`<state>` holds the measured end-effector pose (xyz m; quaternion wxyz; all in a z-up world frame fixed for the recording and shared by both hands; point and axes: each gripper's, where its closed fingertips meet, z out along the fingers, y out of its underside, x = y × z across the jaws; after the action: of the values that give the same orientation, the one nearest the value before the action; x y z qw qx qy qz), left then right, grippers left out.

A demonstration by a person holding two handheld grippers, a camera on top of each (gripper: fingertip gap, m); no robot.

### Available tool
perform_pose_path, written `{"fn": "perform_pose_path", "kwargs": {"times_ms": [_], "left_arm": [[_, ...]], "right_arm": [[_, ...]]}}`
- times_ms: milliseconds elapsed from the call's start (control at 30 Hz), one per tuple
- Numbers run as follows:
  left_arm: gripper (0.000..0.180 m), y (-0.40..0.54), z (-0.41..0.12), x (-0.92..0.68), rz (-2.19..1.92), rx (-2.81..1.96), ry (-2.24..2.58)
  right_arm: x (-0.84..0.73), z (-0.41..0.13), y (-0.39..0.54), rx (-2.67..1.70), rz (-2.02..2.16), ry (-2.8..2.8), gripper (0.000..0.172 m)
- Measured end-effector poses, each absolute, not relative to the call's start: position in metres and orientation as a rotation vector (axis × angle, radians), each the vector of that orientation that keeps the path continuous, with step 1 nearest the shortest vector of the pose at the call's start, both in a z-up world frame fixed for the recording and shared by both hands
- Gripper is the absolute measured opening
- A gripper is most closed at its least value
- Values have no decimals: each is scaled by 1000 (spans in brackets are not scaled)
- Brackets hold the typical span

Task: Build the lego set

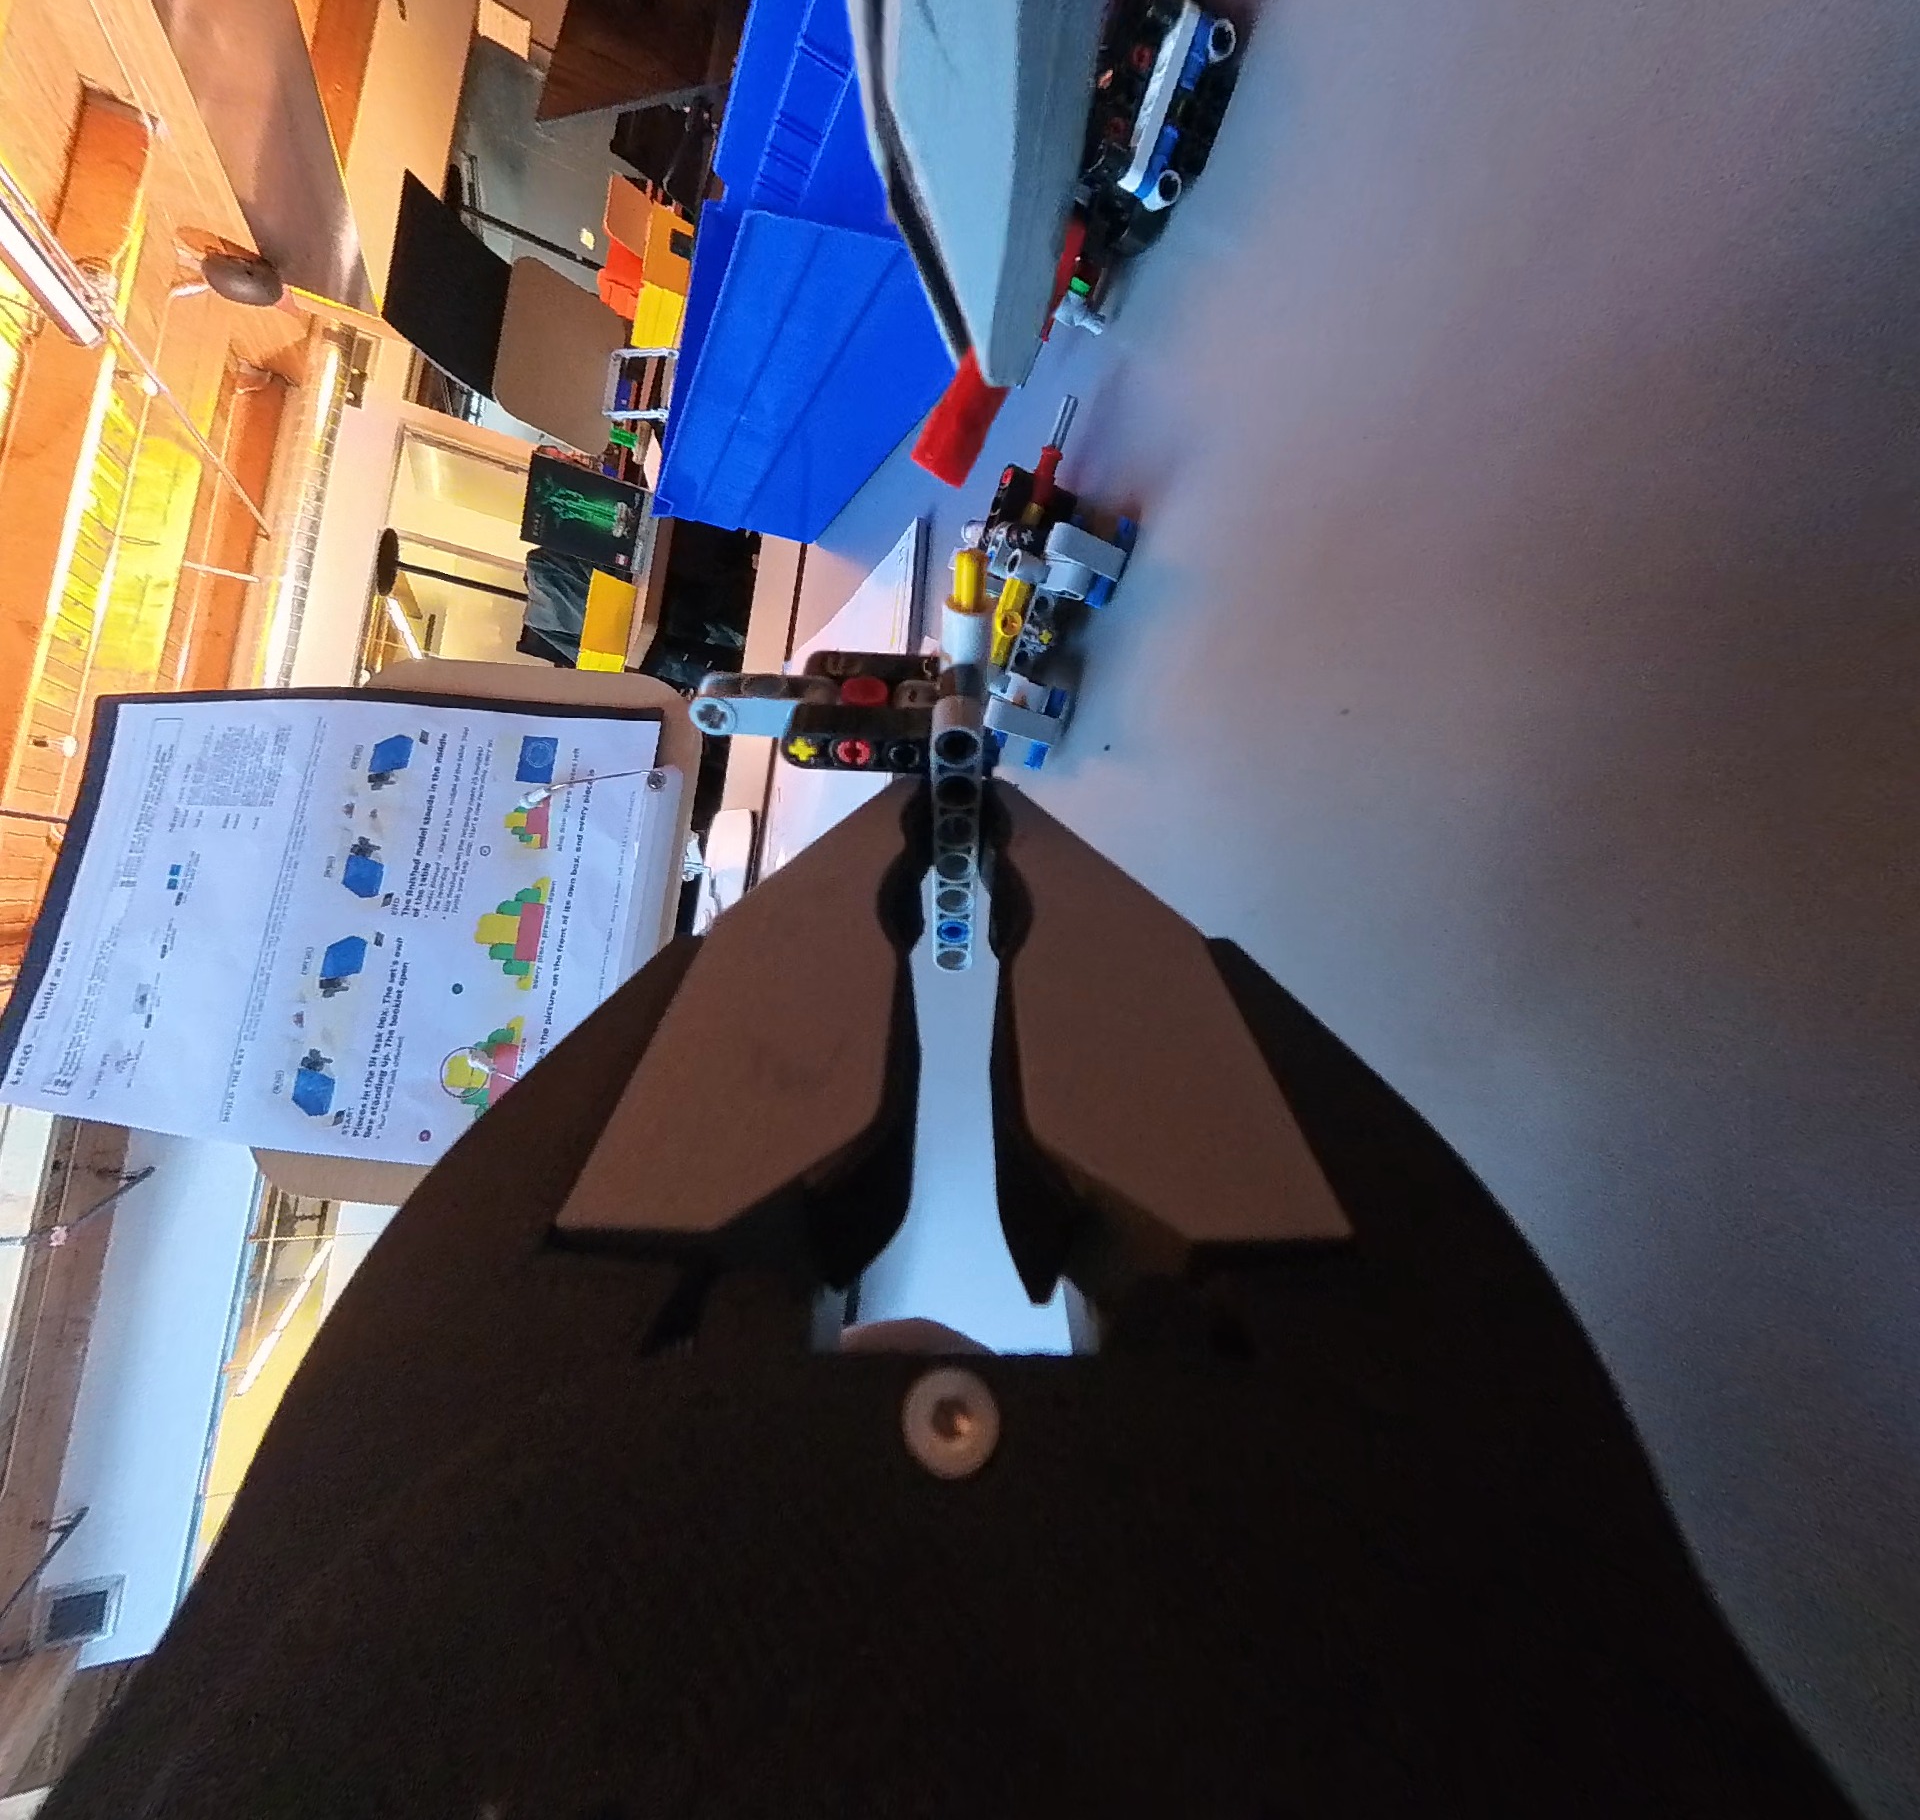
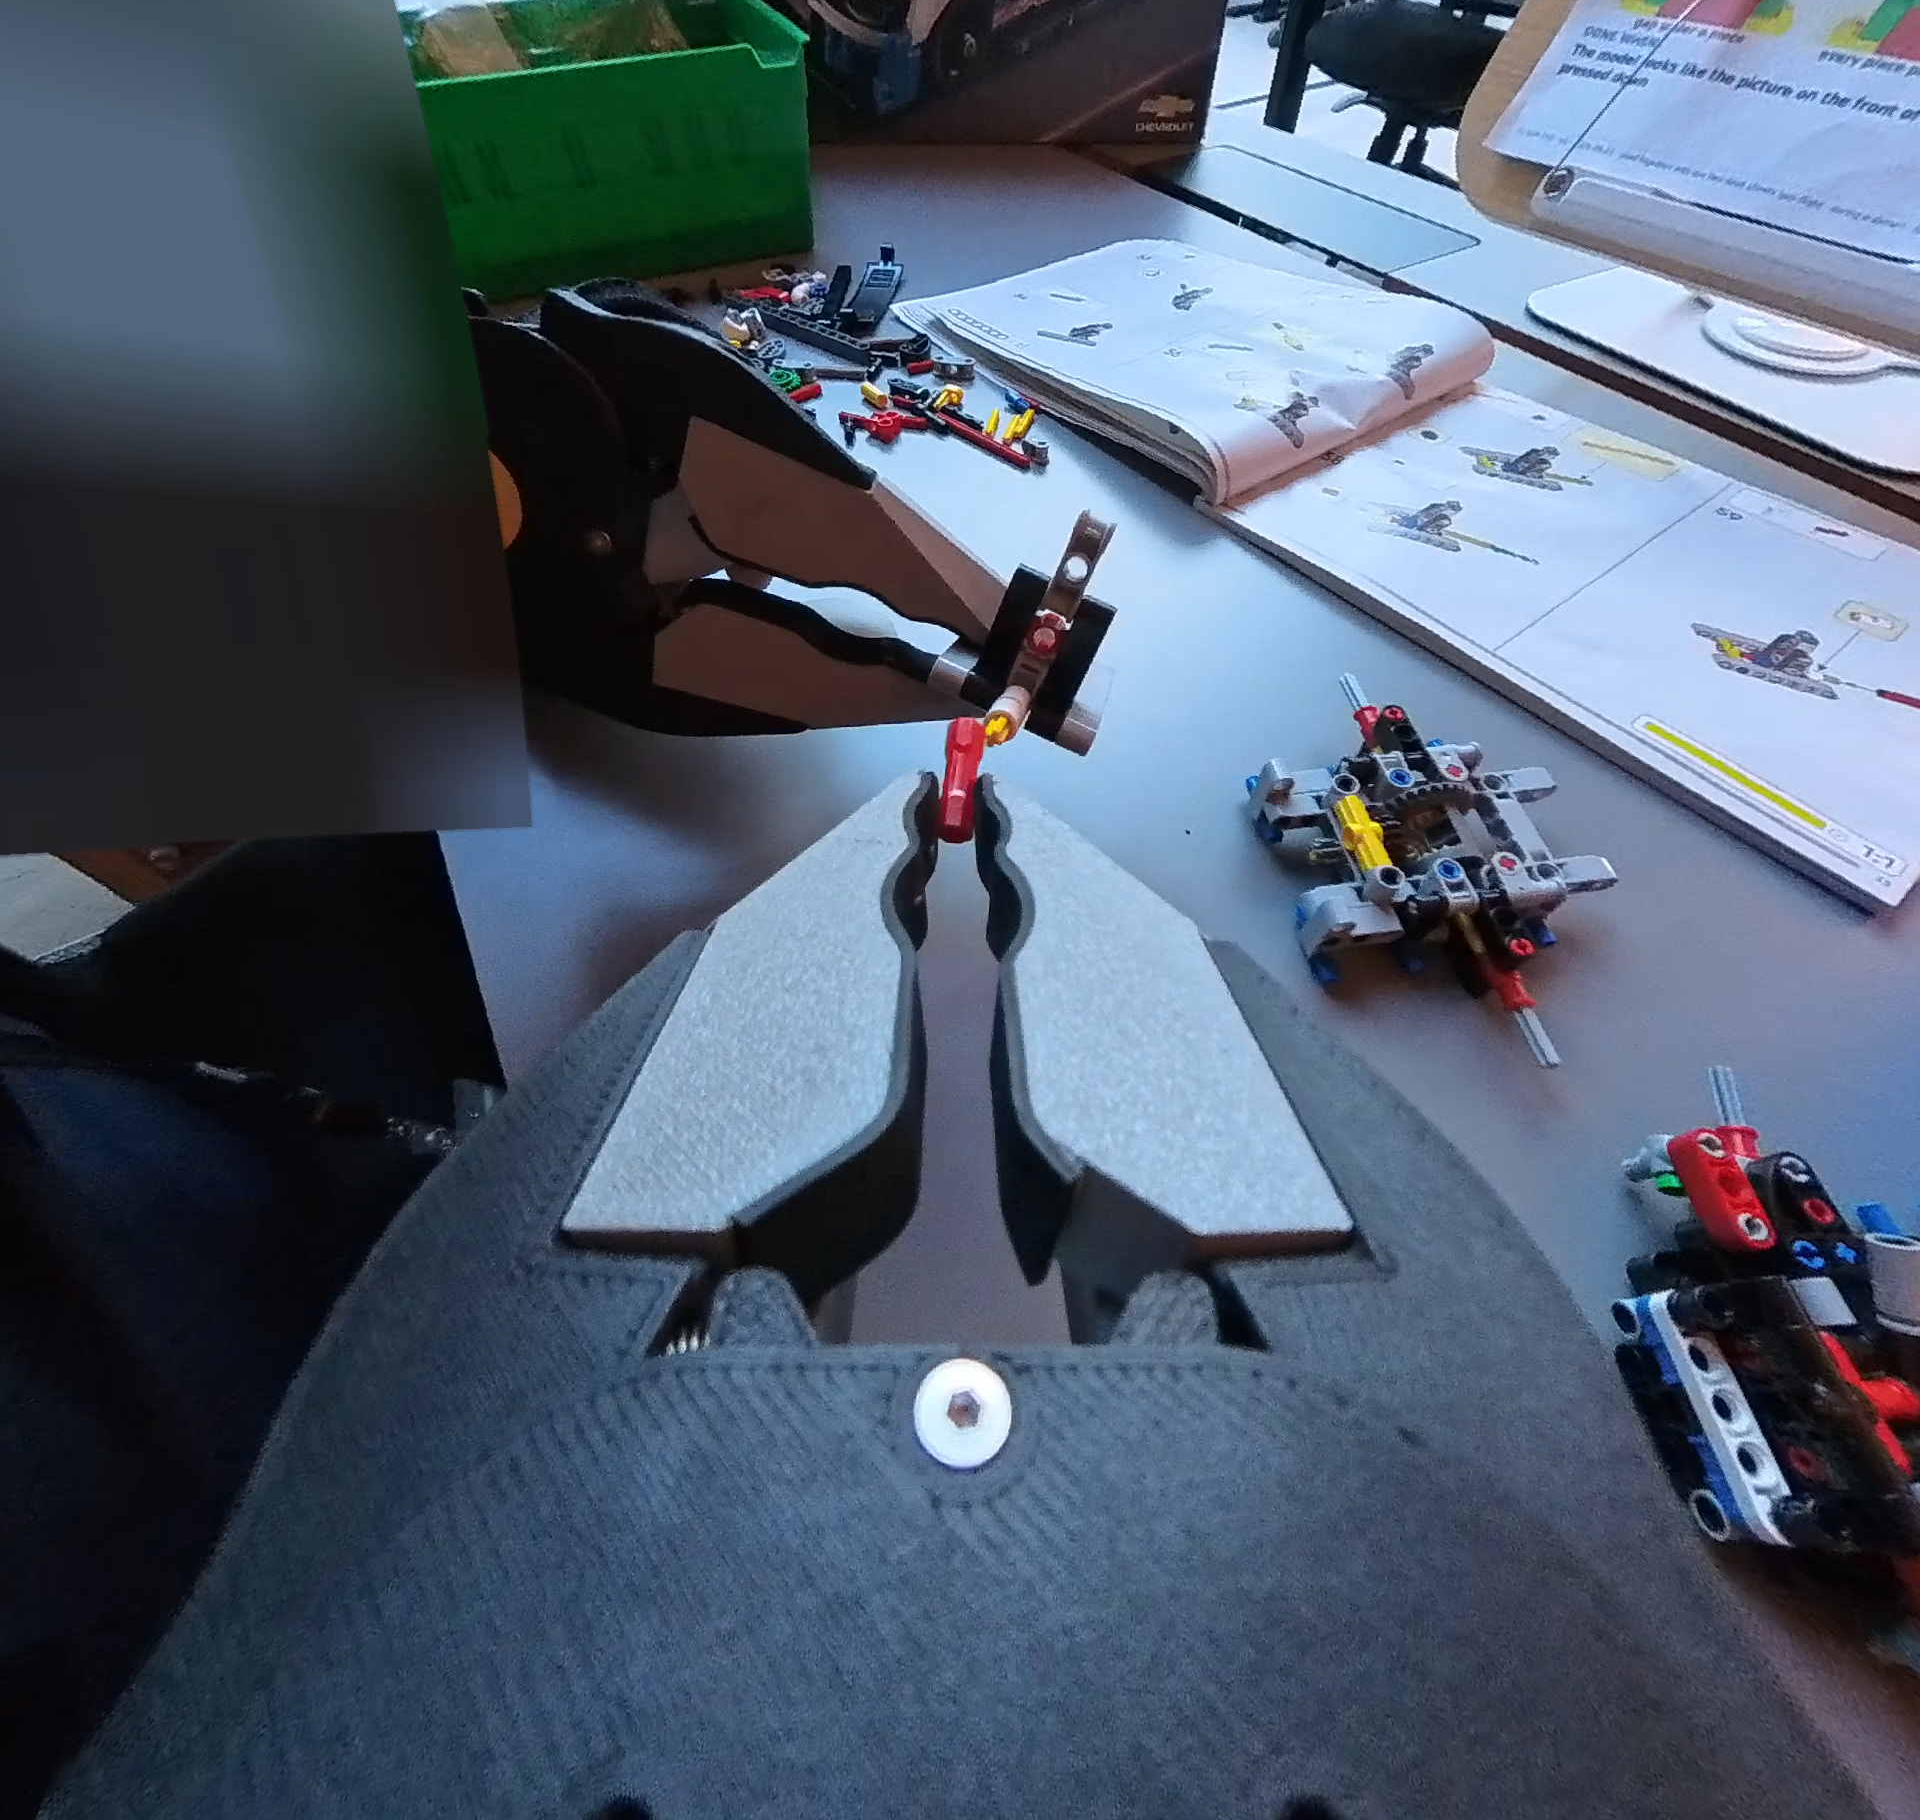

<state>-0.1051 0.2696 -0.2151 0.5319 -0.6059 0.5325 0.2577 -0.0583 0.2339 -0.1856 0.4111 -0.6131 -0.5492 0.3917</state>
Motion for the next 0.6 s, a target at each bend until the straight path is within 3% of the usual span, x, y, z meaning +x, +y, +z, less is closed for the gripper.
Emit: {"fn": "perform_pose_path", "kwargs": {"times_ms": [600], "left_arm": [[4, 269, -211, -106, 663, -1422, 1267]], "right_arm": [[-60, -191, 237, -1590, 1013, -1355, 3]]}}
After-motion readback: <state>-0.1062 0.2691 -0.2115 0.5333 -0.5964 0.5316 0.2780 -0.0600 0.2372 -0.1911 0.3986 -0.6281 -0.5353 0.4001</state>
